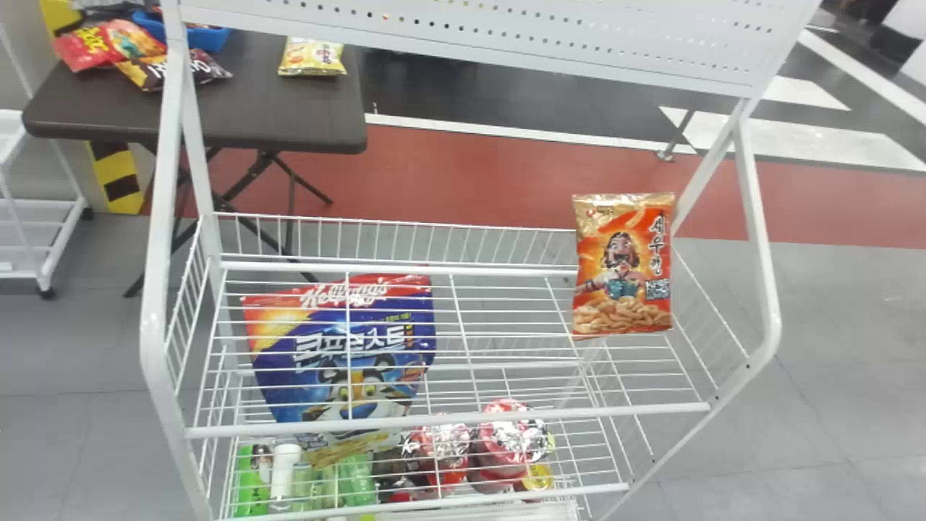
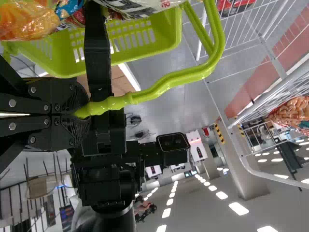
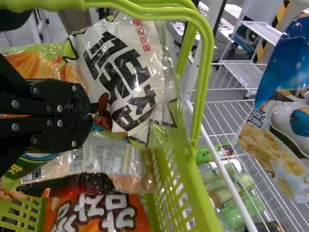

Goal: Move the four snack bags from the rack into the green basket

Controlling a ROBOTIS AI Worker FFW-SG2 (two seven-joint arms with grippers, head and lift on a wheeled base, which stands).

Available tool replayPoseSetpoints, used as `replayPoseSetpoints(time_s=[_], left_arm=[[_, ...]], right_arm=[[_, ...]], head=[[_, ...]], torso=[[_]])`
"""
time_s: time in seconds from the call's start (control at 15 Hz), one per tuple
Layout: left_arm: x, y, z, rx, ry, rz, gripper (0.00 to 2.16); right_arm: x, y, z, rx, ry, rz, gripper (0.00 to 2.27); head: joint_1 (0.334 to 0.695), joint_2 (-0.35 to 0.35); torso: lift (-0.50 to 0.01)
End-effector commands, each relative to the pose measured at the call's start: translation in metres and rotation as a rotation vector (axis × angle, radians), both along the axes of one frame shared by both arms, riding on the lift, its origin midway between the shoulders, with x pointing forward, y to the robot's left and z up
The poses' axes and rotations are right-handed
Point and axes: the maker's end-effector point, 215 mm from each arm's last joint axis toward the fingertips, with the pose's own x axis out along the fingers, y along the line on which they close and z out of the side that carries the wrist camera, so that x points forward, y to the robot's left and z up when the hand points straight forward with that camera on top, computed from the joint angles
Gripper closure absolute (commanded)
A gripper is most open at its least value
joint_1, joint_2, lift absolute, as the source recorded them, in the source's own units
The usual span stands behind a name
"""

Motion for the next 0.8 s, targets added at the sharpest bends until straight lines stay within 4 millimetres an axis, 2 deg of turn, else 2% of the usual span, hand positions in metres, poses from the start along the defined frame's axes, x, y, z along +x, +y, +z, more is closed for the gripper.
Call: replayPoseSetpoints(time_s=[0.0, 0.13, 0.4, 0.53, 0.67, 0.73], left_arm=[[0.001, 0.001, 0.000, 0.000, -0.003, 0.002, 2.11], [0.003, 0.001, 0.000, 0.001, -0.014, 0.005, 2.11], [0.005, -0.001, -0.001, 0.006, -0.014, 0.003, 2.11], [0.005, -0.001, -0.001, 0.007, -0.014, 0.002, 2.11], [0.005, -0.001, -0.001, 0.007, -0.014, 0.002, 2.11], [0.005, -0.001, -0.001, 0.008, -0.016, 0.001, 2.11]], right_arm=[[0.000, -0.018, 0.000, -0.036, -0.006, -0.019, 0.00], [0.000, -0.038, 0.000, -0.098, -0.022, -0.036, 0.03], [0.008, -0.080, 0.012, -0.162, -0.056, -0.087, 0.05], [0.037, -0.121, 0.026, -0.233, -0.148, -0.159, 0.06], [0.081, -0.168, 0.054, -0.358, -0.310, -0.238, 0.08], [0.108, -0.193, 0.076, -0.428, -0.403, -0.291, 0.08]], head=[[0.695, -0.290], [0.695, -0.342], [0.695, -0.350], [0.695, -0.350], [0.695, -0.350], [0.695, -0.350]], torso=[[0.000], [0.000], [0.000], [0.000], [0.000], [0.000]])
